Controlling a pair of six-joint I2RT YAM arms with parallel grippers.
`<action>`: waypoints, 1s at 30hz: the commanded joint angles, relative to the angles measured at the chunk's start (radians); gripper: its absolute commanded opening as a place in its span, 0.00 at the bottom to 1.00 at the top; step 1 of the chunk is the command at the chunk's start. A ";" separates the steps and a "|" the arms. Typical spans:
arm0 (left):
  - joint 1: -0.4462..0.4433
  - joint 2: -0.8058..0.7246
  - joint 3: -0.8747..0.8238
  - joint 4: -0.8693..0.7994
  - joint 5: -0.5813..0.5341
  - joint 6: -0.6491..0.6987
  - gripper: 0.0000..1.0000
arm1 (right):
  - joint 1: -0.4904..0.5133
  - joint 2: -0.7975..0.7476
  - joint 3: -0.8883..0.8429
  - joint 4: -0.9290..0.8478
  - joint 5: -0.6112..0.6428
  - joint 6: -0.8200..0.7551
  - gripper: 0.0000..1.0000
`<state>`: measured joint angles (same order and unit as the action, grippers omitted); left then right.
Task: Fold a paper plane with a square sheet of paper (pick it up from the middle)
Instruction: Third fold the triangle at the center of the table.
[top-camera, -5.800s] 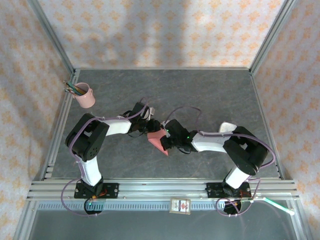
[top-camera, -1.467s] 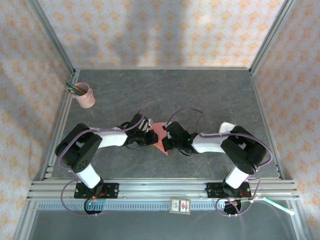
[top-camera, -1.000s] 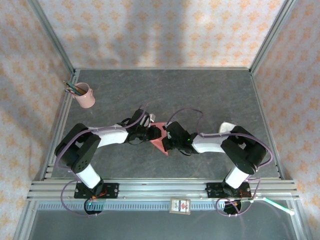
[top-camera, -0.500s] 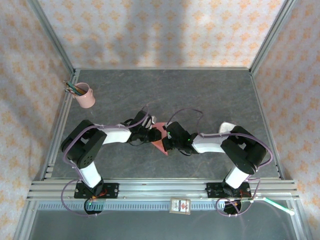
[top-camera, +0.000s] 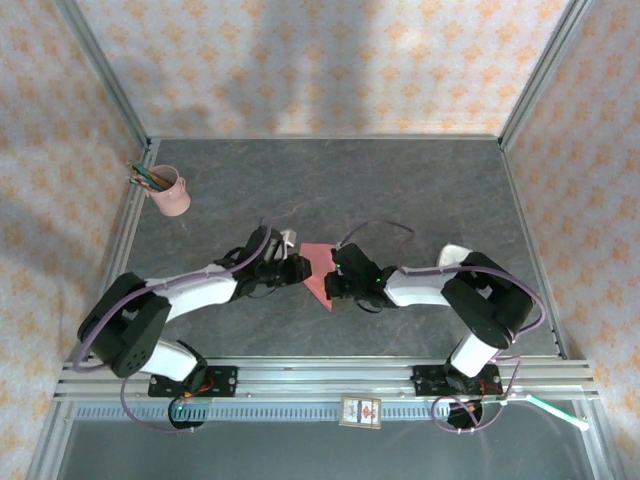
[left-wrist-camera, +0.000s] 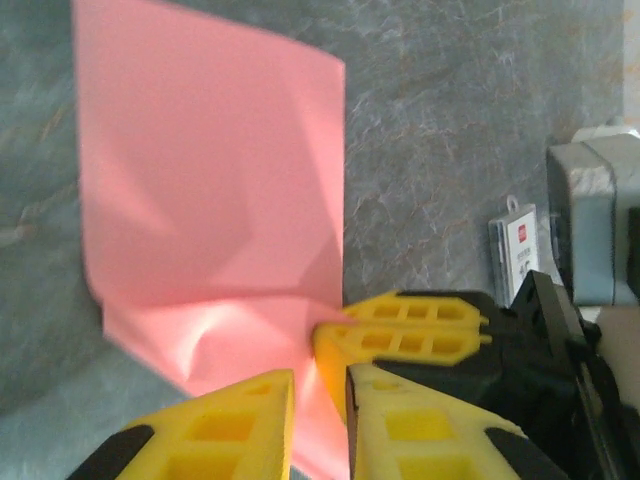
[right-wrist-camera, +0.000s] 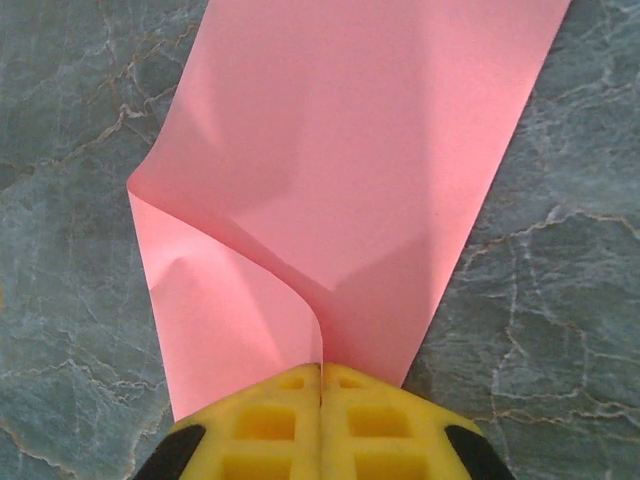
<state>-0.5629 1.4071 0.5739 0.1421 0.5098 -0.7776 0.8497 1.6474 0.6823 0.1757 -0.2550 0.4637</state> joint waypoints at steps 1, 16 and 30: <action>-0.018 -0.056 -0.087 0.093 0.003 -0.128 0.17 | -0.005 0.009 -0.023 -0.025 0.016 0.062 0.04; -0.182 -0.006 -0.227 0.497 0.019 -0.409 0.00 | -0.006 0.012 -0.031 -0.051 0.043 0.054 0.04; -0.206 0.140 -0.220 0.608 0.048 -0.457 0.00 | -0.005 0.017 -0.027 -0.067 0.055 0.043 0.03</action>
<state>-0.7597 1.5303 0.3515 0.7082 0.5476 -1.2289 0.8497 1.6474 0.6796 0.1783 -0.2501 0.5087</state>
